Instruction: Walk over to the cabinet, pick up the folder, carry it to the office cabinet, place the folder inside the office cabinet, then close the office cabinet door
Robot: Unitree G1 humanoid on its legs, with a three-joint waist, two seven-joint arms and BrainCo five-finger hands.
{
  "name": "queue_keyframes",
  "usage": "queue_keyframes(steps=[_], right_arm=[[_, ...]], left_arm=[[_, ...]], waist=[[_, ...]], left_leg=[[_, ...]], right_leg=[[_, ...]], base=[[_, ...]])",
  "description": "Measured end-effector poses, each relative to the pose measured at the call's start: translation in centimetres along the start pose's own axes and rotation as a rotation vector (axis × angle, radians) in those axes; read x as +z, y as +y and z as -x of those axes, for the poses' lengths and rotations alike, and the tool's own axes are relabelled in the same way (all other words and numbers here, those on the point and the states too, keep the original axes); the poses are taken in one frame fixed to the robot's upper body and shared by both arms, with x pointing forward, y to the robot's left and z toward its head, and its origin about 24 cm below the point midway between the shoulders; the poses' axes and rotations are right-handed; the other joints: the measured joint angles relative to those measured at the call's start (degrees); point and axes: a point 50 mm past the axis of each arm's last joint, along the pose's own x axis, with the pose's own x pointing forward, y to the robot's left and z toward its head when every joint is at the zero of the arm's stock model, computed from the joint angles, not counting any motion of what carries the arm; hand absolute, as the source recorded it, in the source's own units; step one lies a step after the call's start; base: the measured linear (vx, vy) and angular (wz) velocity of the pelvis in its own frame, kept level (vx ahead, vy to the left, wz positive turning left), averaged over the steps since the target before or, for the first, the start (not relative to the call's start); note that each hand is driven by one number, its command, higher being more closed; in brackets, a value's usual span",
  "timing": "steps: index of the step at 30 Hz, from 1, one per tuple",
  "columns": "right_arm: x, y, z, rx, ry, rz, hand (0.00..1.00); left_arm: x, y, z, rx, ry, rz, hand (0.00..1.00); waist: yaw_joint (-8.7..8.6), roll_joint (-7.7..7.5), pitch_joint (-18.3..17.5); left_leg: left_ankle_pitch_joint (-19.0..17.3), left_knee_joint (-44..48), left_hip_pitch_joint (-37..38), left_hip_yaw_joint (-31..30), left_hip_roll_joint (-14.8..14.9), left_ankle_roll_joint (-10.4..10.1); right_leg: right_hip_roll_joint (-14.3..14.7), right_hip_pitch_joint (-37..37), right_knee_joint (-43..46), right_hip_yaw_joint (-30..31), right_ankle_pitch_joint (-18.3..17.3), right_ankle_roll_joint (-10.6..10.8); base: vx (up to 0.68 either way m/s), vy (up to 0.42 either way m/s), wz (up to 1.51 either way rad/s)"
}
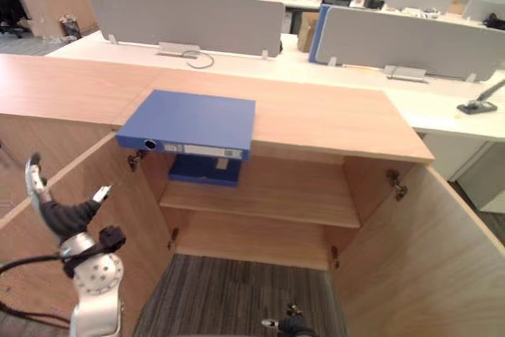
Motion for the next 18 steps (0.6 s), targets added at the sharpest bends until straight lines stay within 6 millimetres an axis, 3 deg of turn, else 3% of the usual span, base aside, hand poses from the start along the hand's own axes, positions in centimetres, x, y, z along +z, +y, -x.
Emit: queue_keyframes(steps=[3,7,12,18], right_arm=[[-0.1,-0.1,0.0,-0.002,-0.001,0.001,0.0],[-0.1,-0.3,-0.1,0.0,0.001,0.031,0.0],[0.0,-1.1,-0.1,-0.013,-0.001,0.025,0.0],[0.4,-1.6,-0.3,-0.011,-0.014,0.051,0.0]], left_arm=[[0.9,-1.5,-0.5,-0.026,-0.064,-0.051,0.0],[0.4,-2.9,-0.7,-0.1,-0.09,-0.141,0.0],[-3.4,-4.0,-0.5,-0.243,-0.033,-0.336,0.0],[-5.7,-3.2,-1.0,-0.296,-0.014,-0.479,0.0]], waist=[[-0.24,0.04,-0.6],[-1.28,0.08,-0.9],[-1.81,0.91,-0.9],[-3.05,1.09,-0.8]], left_leg=[[0.0,0.0,0.0,1.6,0.2,0.0],[0.0,-0.2,0.3,2.8,0.2,0.0],[0.0,-1.9,1.6,4.5,0.2,0.1],[0.3,-2.7,2.0,5.9,-0.7,0.5]], right_leg=[[0.1,-1.2,0.0,1.8,0.2,-0.2],[0.1,-1.6,-0.1,3.0,0.4,-0.4],[0.4,-2.0,-1.0,4.6,1.8,-0.9],[-0.3,-3.3,-1.4,5.7,2.8,-0.8]], base=[[0.04,0.036,-0.33],[0.03,0.038,-0.19],[-0.01,0.056,-0.18],[-0.08,0.061,-0.15]])
